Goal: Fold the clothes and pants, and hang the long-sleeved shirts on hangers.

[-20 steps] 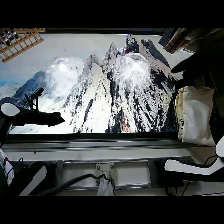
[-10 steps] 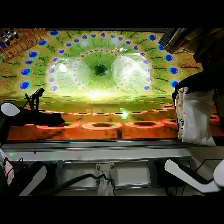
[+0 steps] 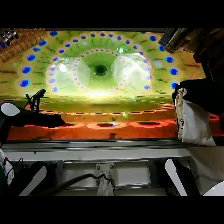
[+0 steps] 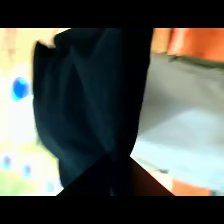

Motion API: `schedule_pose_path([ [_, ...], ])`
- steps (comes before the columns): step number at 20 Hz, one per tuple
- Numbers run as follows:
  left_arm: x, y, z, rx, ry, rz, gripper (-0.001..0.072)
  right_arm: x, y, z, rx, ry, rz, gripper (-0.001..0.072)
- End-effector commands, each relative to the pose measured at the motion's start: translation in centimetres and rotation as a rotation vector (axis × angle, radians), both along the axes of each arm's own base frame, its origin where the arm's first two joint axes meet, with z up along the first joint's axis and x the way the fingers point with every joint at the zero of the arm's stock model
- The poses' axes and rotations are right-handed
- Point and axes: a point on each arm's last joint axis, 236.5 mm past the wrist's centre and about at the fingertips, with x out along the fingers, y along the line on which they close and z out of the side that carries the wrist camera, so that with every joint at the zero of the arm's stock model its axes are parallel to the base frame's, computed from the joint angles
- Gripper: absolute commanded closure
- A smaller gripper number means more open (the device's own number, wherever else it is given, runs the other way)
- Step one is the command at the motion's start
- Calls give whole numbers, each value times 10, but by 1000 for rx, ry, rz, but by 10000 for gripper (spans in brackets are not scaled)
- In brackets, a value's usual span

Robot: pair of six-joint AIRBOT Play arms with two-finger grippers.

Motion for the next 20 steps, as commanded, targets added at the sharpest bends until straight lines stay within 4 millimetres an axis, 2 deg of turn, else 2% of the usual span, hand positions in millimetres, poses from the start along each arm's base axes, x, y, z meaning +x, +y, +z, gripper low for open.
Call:
schedule_pose_path([
  [1,-1,-1,0,-1,2,-4,699,-38,-13,-22,-18,118,45,680],
  [3,-1,-1,0,-1,2,-4,699,-53,-17,-37,4,176,83,682],
  [10,-1,0,0,-1,2,-4,699,-70,7,-102,176,278,155,679],
  [14,-1,0,0,0,2,-5,699,-86,8,-130,193,367,174,679],
  [18,-1,0,0,0,-1,-9,699,-88,18,-159,243,384,206,671],
  [20,-1,0,0,0,-1,-9,699,-90,20,-163,255,406,244,498],
])
